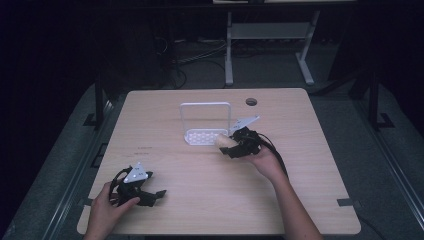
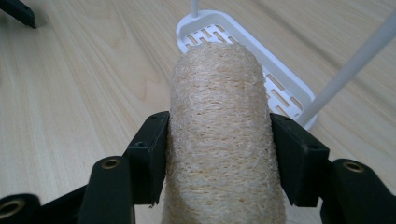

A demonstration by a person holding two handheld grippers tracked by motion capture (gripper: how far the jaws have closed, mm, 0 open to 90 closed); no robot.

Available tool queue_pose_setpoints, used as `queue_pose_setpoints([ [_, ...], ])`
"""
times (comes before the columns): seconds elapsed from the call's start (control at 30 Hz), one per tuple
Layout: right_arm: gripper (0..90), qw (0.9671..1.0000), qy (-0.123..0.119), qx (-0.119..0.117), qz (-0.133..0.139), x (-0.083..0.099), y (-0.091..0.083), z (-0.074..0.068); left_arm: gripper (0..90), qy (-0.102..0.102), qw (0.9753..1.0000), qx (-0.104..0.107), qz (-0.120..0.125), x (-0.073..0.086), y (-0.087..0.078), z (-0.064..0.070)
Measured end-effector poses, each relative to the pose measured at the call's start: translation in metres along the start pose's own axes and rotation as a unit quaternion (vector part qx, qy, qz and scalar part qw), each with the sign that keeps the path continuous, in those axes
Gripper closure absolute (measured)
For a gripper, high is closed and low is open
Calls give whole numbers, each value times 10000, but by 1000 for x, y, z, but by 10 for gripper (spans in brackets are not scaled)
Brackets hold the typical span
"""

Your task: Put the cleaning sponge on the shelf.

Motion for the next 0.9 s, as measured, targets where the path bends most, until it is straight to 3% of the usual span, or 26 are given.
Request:
queue_pose_setpoints([
  [0.57, 410, 9999, -33, 129, -11, -24, 23, 1, 129, 13, 10000, -6, -9, 0, 0, 0],
  [0.9, 410, 9998, 73, 185, -18, -30, 39, 5, 129, -2, 10000, -1, 2, 0, 0, 0],
])
Point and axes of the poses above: each handheld gripper's, and its own axes: y roughly forward along the jaws, x roughly out of its underside, z roughly to its right, the point moved 6 cm from there along y, roughly forward along the jaws, and after that the axes turned 6 degrees about -y, right-handed, at the moved point
